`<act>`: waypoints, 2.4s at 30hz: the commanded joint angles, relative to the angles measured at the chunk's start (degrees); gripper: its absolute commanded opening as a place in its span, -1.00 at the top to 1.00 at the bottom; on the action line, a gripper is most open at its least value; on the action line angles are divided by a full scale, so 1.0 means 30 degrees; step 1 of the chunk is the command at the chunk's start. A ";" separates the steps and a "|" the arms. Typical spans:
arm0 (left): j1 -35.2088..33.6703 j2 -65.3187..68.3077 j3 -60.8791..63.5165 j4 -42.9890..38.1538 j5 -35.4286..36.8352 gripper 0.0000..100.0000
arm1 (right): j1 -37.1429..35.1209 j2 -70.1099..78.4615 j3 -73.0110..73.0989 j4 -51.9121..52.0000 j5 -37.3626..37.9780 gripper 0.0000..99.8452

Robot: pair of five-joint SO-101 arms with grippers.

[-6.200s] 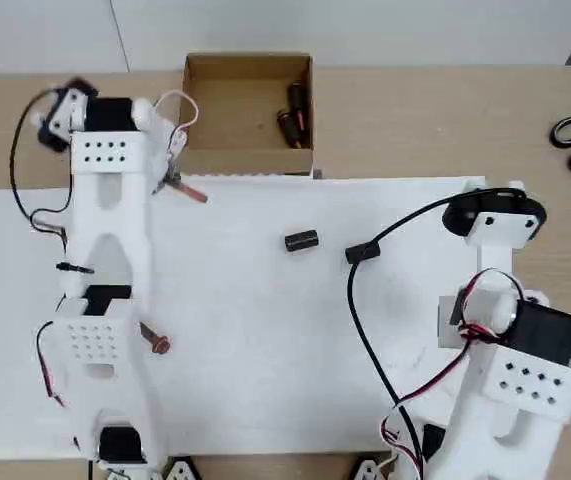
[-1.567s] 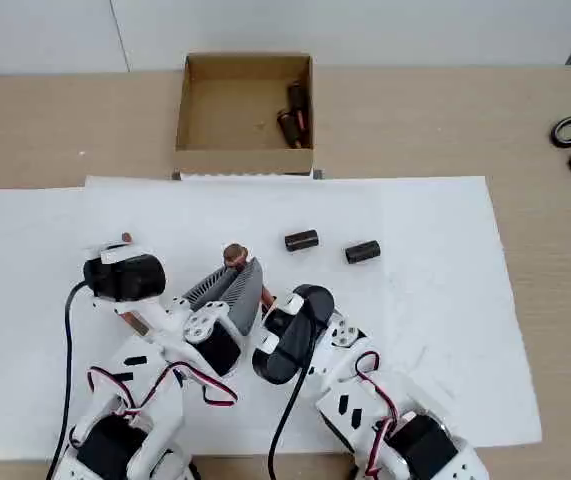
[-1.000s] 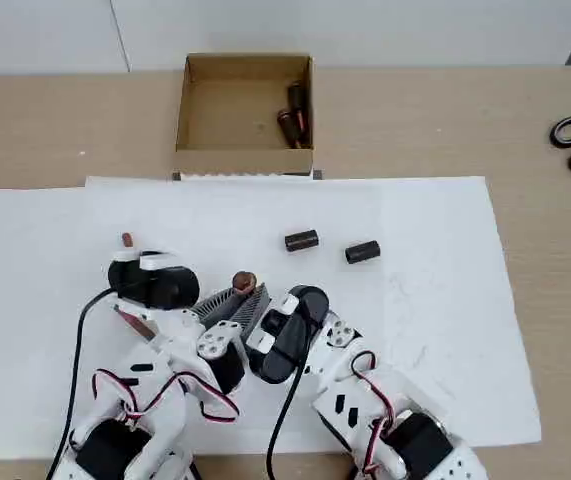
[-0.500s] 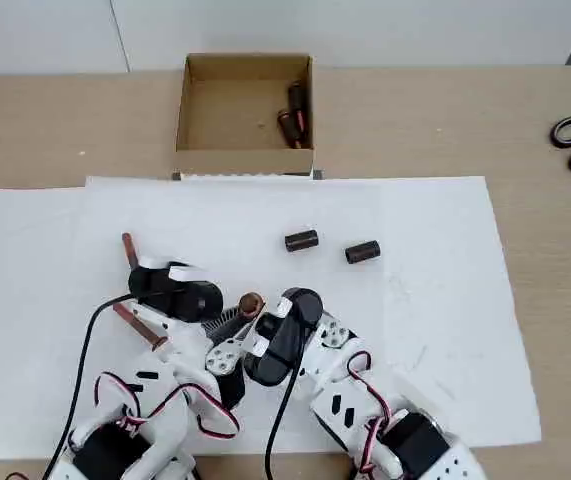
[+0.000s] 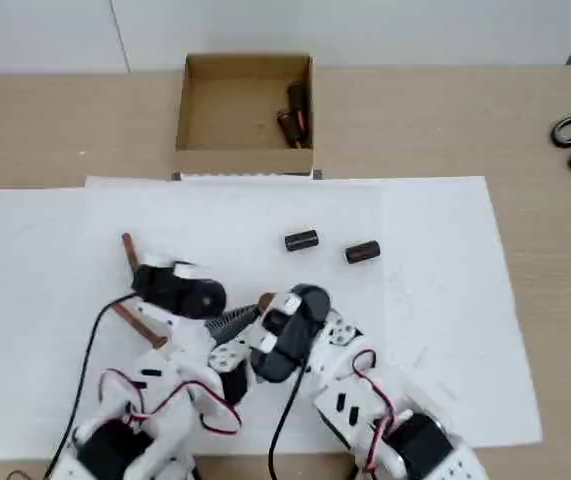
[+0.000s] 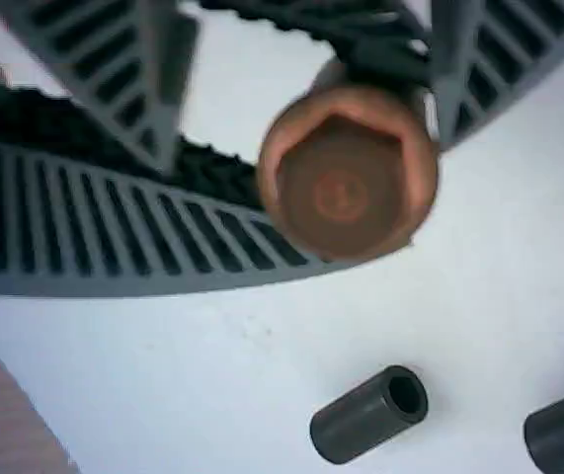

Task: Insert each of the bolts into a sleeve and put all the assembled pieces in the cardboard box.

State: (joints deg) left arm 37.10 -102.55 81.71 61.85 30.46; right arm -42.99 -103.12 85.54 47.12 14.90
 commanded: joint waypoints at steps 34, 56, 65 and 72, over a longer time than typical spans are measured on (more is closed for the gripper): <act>-0.7502 0.0205 -0.0425 -0.0322 -0.5626 0.99 | 0.3883 -0.0015 0.1289 -0.1304 -0.1465 0.99; -1.1810 0.0234 0.4908 -0.4571 -1.2220 0.99 | 0.6637 1.7216 -1.1956 -0.7546 -0.0615 0.99; -1.1839 0.0205 0.4908 -0.4513 -1.2220 0.99 | 0.7751 3.2952 -2.5934 -0.8689 -0.0586 0.99; -1.1868 0.0205 0.4908 -0.4484 -1.2249 0.99 | 0.7634 4.3619 -3.6484 -0.8659 0.1934 0.99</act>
State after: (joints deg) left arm 1.76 -101.76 96.66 47.96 -6.02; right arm -20.31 17.58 -7.82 22.68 17.27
